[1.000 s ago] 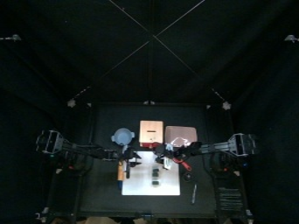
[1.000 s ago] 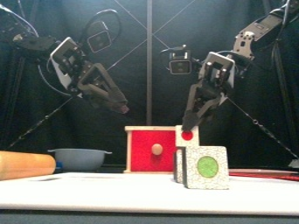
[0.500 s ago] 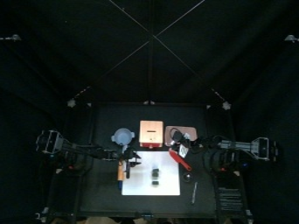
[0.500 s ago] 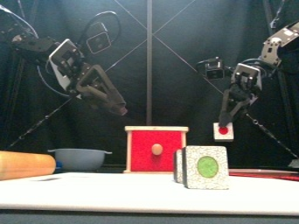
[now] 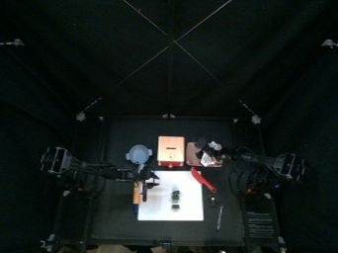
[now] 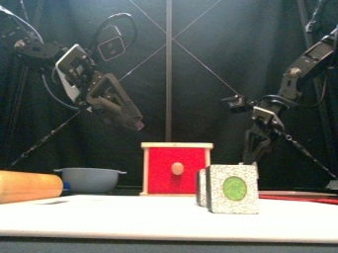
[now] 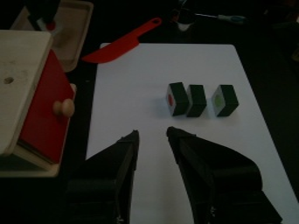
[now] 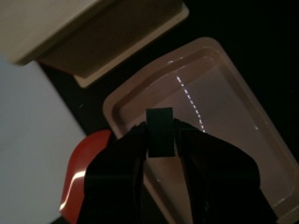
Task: Place sushi on board then cut the sushi with the knife then place the pieces on the plate
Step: Place the 4 sushi pieces on the plate
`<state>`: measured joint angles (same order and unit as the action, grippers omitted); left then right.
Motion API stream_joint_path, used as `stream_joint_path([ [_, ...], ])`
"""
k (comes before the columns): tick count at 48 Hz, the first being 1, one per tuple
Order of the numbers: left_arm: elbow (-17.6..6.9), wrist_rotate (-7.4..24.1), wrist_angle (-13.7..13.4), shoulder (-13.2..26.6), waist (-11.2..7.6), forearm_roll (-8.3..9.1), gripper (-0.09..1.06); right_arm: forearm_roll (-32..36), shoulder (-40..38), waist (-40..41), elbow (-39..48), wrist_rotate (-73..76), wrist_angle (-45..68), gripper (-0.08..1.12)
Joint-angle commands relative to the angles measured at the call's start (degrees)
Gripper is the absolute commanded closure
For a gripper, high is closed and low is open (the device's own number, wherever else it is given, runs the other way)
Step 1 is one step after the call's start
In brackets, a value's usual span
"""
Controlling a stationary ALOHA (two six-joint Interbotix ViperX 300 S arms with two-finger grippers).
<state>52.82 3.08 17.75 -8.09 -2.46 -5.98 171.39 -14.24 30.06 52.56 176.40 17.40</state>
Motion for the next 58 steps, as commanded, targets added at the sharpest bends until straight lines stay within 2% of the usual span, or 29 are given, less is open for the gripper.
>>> stream_joint_path([
  [1, -0.79, -0.09, 0.53, -0.97, 0.18, -0.09, 0.23, 0.70, 2.90, 0.35, -2.90, 0.09, -2.20, 0.44],
  [11, -0.62, 0.00, 0.53, -0.97, 0.18, -0.70, 0.23, 1.14, 7.03, 1.32, -3.43, 0.09, -3.96, 0.43],
  [20, -0.53, 0.00, 0.53, -0.88, 0.18, -0.70, 0.23, 0.88, 7.82, 1.23, -3.08, 0.18, -4.48, 0.29],
  [28, -0.53, 0.00, 0.44, -0.97, 0.18, -0.70, 0.23, 0.44, 7.03, 1.23, -3.16, 0.18, -5.19, 0.15],
  [38, -0.53, -0.09, 0.44, -0.97, 0.18, -0.70, 0.23, 0.62, 2.55, 0.97, -2.55, 0.00, -4.31, 0.14],
  [49, -0.53, 0.18, 0.44, -0.97, 0.26, -0.79, 0.23, 0.35, -3.78, -10.20, -2.11, 0.09, -1.32, 0.14],
  [58, -0.53, 0.18, 0.44, -0.97, 0.26, -0.79, 0.23, 0.35, -3.96, -21.01, -3.16, 0.26, -0.70, 0.14],
])
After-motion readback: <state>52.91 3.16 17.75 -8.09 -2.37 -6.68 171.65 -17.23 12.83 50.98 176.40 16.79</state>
